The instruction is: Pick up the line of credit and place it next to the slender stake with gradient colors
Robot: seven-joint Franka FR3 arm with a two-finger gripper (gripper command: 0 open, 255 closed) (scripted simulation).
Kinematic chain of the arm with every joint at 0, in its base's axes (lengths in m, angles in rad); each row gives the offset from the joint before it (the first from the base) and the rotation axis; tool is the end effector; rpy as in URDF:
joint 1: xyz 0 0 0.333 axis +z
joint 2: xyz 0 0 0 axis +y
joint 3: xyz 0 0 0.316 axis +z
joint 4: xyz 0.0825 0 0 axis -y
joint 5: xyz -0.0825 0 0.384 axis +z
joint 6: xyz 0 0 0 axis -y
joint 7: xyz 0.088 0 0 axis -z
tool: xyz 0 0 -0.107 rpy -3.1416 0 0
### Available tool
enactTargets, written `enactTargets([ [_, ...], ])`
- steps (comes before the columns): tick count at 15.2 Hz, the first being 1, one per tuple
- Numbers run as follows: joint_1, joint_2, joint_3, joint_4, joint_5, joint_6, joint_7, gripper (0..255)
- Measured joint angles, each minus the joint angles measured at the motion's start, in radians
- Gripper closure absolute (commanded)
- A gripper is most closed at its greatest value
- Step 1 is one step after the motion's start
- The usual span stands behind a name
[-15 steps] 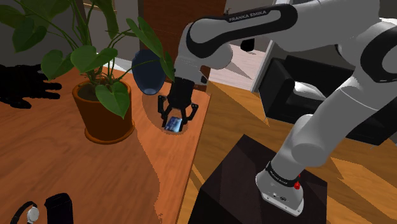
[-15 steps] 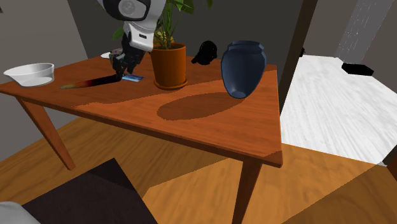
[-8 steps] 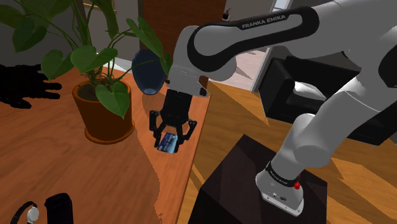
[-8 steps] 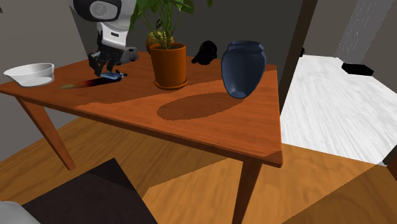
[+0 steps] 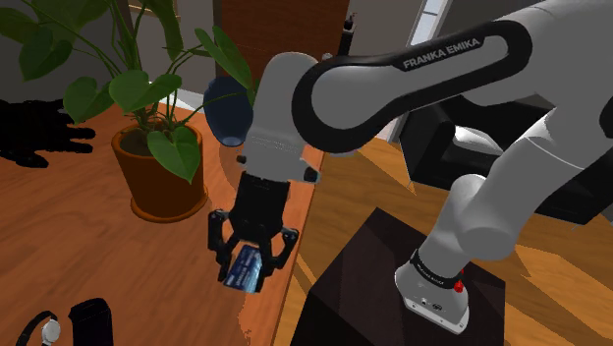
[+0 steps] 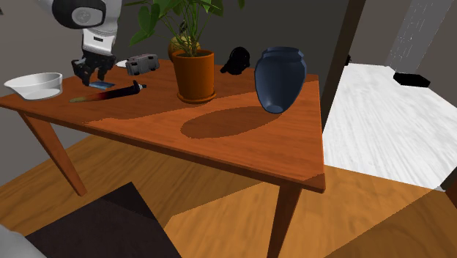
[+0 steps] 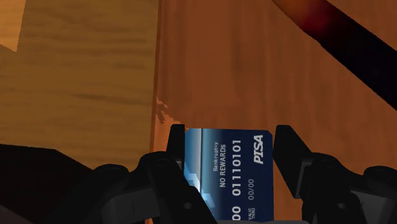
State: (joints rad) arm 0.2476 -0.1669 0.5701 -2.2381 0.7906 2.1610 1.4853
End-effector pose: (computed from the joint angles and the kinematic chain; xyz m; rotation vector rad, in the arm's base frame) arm 0.3243 0.3972 0.4419 -2.3433 1.4366 0.7003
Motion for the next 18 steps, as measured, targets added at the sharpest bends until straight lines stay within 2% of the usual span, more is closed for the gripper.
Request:
enactTargets([
  [6,0.062,0.090,0.106,0.062,-0.037,0.123,0.147,255],
  [9,0.095,0.134,0.153,0.104,-0.081,0.171,0.239,255],
  [14,0.168,0.256,0.211,0.195,-0.216,0.263,0.418,255],
  [18,0.261,0.374,0.212,0.295,-0.368,0.314,0.579,255],
])
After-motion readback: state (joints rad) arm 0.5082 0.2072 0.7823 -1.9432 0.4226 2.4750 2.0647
